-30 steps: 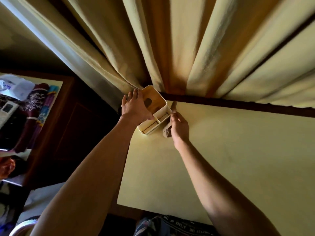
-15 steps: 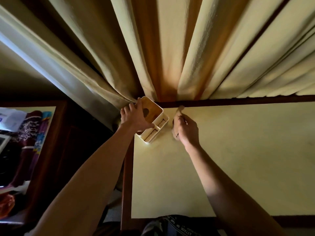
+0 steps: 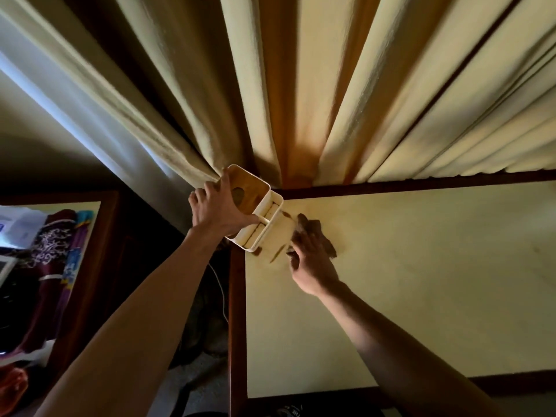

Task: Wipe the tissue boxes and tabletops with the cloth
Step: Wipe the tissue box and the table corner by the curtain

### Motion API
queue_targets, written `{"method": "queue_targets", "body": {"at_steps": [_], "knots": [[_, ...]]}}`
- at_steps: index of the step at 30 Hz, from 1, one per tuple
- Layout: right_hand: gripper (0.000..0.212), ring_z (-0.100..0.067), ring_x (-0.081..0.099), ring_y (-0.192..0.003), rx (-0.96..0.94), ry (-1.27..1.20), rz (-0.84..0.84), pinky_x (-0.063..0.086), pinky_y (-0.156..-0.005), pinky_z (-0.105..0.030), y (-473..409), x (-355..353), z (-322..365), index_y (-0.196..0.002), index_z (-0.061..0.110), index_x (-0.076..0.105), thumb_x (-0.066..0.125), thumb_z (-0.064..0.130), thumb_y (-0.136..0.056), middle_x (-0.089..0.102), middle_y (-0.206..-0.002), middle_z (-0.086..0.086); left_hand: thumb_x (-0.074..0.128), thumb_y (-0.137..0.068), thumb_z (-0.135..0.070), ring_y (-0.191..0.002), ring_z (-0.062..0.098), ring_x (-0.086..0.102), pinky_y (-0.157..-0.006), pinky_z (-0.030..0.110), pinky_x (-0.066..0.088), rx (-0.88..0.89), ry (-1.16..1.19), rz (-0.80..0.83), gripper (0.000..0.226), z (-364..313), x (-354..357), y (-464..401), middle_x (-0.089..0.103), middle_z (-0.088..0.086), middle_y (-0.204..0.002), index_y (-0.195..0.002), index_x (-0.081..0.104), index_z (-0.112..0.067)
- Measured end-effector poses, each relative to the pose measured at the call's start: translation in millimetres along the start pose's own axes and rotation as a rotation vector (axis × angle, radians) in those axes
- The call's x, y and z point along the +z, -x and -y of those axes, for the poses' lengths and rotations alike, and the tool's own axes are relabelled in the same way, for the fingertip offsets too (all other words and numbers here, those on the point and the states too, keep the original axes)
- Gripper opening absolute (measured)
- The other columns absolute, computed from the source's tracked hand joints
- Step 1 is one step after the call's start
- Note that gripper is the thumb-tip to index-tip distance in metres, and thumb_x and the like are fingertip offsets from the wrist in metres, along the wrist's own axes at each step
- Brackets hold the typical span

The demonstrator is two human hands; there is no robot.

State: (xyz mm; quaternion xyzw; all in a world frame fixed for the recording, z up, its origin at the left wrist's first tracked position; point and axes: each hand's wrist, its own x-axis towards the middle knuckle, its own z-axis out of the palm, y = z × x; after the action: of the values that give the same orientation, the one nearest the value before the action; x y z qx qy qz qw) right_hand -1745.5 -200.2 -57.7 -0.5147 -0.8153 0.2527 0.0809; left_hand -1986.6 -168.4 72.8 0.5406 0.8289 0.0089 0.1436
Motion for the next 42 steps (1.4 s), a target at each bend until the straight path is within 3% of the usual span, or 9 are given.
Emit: {"method": "queue_targets", "body": {"at_steps": [6, 10, 19, 22, 26, 30, 32, 37, 42], "knots": [[0.071, -0.037, 0.008, -0.161, 0.033, 0.153, 0.095, 0.021, -0.129, -0.057, 2, 19, -29, -0.167, 0.017, 0.018, 0.049, 0.040, -0.107, 0.006, -0.174, -0.015, 0.075, -0.054, -0.084, -0.142, 0.045, 0.036, -0.119, 0.054, 0.026, -0.037, 0.041, -0.014, 0.147, 23, -9, 14, 0.035, 0.023, -0.156, -0.163, -0.006, -0.029], [0.077, -0.038, -0.007, -0.161, 0.275, 0.160, 0.202, 0.004, -0.130, -0.056, -37, 8, -9, -0.168, 0.021, 0.003, 0.036, 0.055, -0.108, -0.013, -0.174, -0.013, 0.074, -0.054, -0.083, -0.140, 0.043, 0.038, -0.118, 0.054, 0.029, -0.084, 0.080, -0.038, 0.146, 38, -11, 21, 0.037, 0.021, -0.154, -0.164, -0.007, -0.031], [0.057, -0.023, 0.010, -0.162, -0.360, 0.104, 0.180, 0.019, -0.131, -0.044, 30, 52, 36, -0.163, 0.029, 0.034, 0.031, 0.050, -0.110, 0.016, -0.175, -0.002, 0.076, -0.055, -0.081, -0.140, 0.043, 0.037, -0.117, 0.054, 0.028, -0.138, 0.118, -0.041, 0.145, 55, -16, 12, 0.035, 0.021, -0.155, -0.164, -0.006, -0.032], [0.058, -0.033, 0.020, -0.160, -0.155, 0.172, 0.041, 0.028, -0.126, -0.054, -19, 31, -8, -0.161, 0.023, 0.037, 0.037, 0.045, -0.108, 0.023, -0.172, -0.012, 0.077, -0.056, -0.079, -0.140, 0.043, 0.037, -0.117, 0.054, 0.029, -0.148, 0.136, -0.049, 0.144, 61, -17, 12, 0.036, 0.020, -0.154, -0.164, -0.006, -0.033], [0.067, -0.042, 0.006, -0.160, 0.082, 0.162, 0.190, 0.009, -0.131, -0.055, -87, 25, 26, -0.165, 0.022, 0.022, 0.034, 0.053, -0.107, 0.006, -0.175, -0.015, 0.078, -0.057, -0.078, -0.138, 0.043, 0.039, -0.115, 0.054, 0.030, -0.161, 0.145, -0.064, 0.143, 71, -20, 11, 0.037, 0.020, -0.153, -0.164, -0.006, -0.032], [0.054, -0.036, 0.020, -0.159, -0.386, 0.117, 0.185, 0.019, -0.130, -0.050, -37, 66, 80, -0.154, 0.020, 0.048, 0.042, 0.043, -0.106, 0.030, -0.170, -0.011, 0.078, -0.057, -0.078, -0.136, 0.043, 0.040, -0.115, 0.052, 0.031, -0.167, 0.148, -0.079, 0.143, 78, -25, 4, 0.039, 0.021, -0.150, -0.164, -0.006, -0.032], [0.048, -0.022, 0.016, -0.161, -0.434, 0.056, 0.198, 0.014, -0.132, -0.040, -7, 65, 76, -0.153, 0.028, 0.049, 0.042, 0.043, -0.109, 0.028, -0.171, -0.001, 0.078, -0.058, -0.077, -0.136, 0.043, 0.040, -0.115, 0.052, 0.030, -0.165, 0.143, -0.083, 0.143, 82, -28, 0, 0.039, 0.021, -0.151, -0.164, -0.007, -0.032], [0.050, -0.032, 0.031, -0.155, -0.105, 0.112, -0.036, 0.029, -0.125, -0.049, -83, 30, 10, -0.153, 0.019, 0.049, 0.047, 0.033, -0.106, 0.037, -0.166, -0.011, 0.078, -0.060, -0.075, -0.137, 0.043, 0.039, -0.114, 0.055, 0.030, -0.141, 0.147, -0.088, 0.142, 93, -29, -3, 0.037, 0.020, -0.152, -0.164, -0.008, -0.032], [0.057, -0.041, 0.016, -0.158, -0.088, 0.177, 0.110, 0.020, -0.127, -0.058, -158, 37, 59, -0.160, 0.024, 0.031, 0.042, 0.029, -0.104, 0.020, -0.172, -0.012, 0.078, -0.059, -0.076, -0.136, 0.042, 0.039, -0.114, 0.055, 0.030, -0.134, 0.162, -0.087, 0.142, 95, -27, -6, 0.038, 0.020, -0.151, -0.164, -0.007, -0.033]]}}
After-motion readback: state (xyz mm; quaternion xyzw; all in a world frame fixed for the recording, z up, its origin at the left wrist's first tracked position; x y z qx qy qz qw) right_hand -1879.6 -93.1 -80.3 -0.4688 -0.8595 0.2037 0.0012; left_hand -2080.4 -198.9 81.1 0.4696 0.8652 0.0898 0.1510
